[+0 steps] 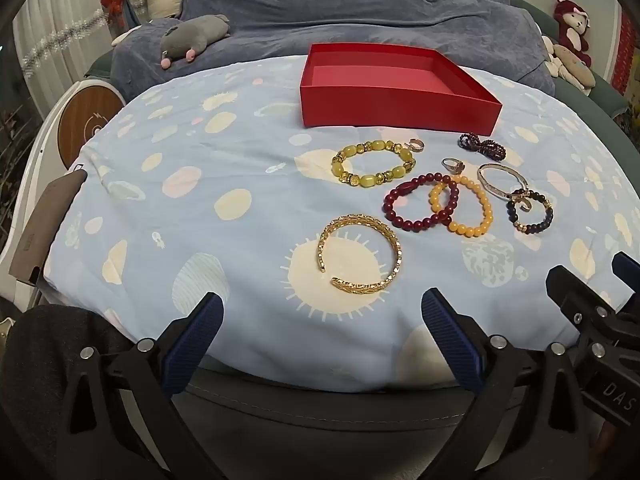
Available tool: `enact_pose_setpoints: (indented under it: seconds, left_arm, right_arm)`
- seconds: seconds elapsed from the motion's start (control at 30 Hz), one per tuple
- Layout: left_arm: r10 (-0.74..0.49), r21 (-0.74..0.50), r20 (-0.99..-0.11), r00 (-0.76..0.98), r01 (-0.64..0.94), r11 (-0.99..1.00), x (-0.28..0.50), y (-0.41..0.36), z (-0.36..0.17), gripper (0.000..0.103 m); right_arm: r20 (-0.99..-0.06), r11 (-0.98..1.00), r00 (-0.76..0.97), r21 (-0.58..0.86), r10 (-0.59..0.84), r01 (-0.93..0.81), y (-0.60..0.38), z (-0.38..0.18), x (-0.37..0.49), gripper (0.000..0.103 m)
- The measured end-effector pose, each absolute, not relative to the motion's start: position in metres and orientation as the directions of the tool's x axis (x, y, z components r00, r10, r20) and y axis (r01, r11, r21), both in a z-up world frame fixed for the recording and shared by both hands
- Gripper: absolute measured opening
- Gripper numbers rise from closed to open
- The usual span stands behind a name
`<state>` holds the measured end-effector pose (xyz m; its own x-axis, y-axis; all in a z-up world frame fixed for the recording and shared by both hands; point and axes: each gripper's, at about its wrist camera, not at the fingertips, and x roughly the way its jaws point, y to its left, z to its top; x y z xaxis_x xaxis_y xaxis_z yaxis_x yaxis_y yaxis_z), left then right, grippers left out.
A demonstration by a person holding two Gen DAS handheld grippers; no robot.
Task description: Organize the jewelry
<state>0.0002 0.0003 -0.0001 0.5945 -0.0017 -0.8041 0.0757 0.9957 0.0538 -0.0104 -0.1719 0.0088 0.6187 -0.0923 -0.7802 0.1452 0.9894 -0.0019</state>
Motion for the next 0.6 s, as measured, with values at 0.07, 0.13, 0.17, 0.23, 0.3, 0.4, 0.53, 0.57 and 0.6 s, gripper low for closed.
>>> enact_pose_setpoints:
  seconds: [0.07, 0.13, 0.17, 0.23, 0.3, 0.4, 0.53, 0.57, 0.6]
  left_arm:
    - [-0.002, 0.054, -0.803, 0.596, 0.077, 0.996, 0.0003, 0.0005, -0.0001, 0.095]
    - [-0.003, 0.054, -0.803, 0.596, 0.078, 0.996, 0.0006, 0.0010, -0.0003, 0.095]
    - [-0.003, 0.054, -0.804, 0.595, 0.078, 0.996, 0.0008, 0.0014, -0.0005, 0.095]
    - [0.000, 0.058, -0.802, 0.597, 0.078, 0.995, 0.0001, 0.0001, -0.0001, 0.095]
    - [0.000, 0.058, -0.802, 0.597, 0.078, 0.995, 0.0002, 0.0002, 0.0000, 0.095]
    - [0.001, 0.059, -0.803, 0.596, 0.078, 0.995, 0.0003, 0.0001, -0.0003, 0.095]
    - [0.000, 0.058, -0.803, 0.595, 0.079, 0.995, 0.0006, 0.0006, -0.0007, 0.095]
    - [0.000, 0.059, -0.804, 0.595, 0.079, 0.995, 0.0006, 0.0008, -0.0008, 0.095]
    - [-0.001, 0.058, -0.804, 0.595, 0.079, 0.995, 0.0006, 0.0010, -0.0008, 0.095]
  right_arm:
    - [-0.783, 0.989, 0.615, -0.005, -0.094, 0.145, -0.1714, 0.0089, -0.0105, 0.096]
    - [-0.783, 0.989, 0.615, -0.002, -0.092, 0.145, -0.1713, 0.0089, -0.0106, 0.096]
    - [-0.784, 0.989, 0.614, -0.002, -0.092, 0.145, -0.1712, 0.0089, -0.0106, 0.096]
    - [-0.784, 0.989, 0.614, -0.001, -0.090, 0.145, -0.1714, 0.0090, -0.0106, 0.096]
    - [-0.785, 0.989, 0.613, 0.001, -0.089, 0.145, -0.1720, 0.0090, -0.0105, 0.096]
    - [-0.781, 0.989, 0.616, -0.009, -0.097, 0.145, -0.1698, 0.0093, -0.0112, 0.096]
    - [-0.782, 0.989, 0.615, -0.009, -0.097, 0.144, -0.1706, 0.0086, -0.0108, 0.096]
    - [-0.782, 0.989, 0.615, -0.009, -0.097, 0.144, -0.1709, 0.0084, -0.0107, 0.096]
    - [-0.782, 0.989, 0.615, -0.010, -0.098, 0.145, -0.1713, 0.0084, -0.0107, 0.096]
